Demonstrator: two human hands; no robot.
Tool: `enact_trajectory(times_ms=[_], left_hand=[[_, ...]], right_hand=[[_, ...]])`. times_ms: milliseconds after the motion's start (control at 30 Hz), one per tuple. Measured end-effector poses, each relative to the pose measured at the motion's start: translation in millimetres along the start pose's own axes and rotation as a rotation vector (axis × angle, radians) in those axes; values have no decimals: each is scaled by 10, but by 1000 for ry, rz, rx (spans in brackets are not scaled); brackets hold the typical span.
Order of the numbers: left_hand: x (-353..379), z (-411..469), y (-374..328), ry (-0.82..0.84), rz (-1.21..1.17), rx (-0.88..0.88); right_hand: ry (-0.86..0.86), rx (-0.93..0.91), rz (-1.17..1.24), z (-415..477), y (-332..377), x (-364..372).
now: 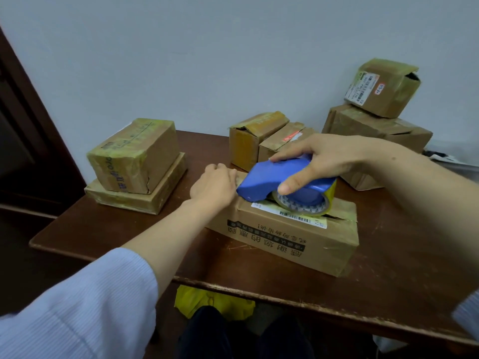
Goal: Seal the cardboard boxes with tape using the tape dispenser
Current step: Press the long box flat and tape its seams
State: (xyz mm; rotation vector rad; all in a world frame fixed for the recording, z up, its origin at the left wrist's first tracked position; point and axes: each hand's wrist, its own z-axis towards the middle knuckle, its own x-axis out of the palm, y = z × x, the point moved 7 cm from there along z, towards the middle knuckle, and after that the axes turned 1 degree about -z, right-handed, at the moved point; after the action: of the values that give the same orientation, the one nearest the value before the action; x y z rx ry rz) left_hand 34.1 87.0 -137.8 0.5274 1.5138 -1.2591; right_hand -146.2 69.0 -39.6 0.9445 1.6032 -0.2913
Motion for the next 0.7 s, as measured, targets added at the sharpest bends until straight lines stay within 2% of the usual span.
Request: enact_trajectory(times_ms=[67, 200, 367, 700], left_hand=[[31, 69, -13, -13, 4, 4], [115, 247, -29, 49, 57, 39], [183, 305, -35, 147, 35, 57], [188, 254, -165, 146, 95, 99]], right_hand=[[16, -19, -53, -9, 40, 34], [-56, -8, -106, 14, -3, 6], [-111, -23, 1, -174, -107, -98], [-98, 103, 152, -1107, -881, -247]])
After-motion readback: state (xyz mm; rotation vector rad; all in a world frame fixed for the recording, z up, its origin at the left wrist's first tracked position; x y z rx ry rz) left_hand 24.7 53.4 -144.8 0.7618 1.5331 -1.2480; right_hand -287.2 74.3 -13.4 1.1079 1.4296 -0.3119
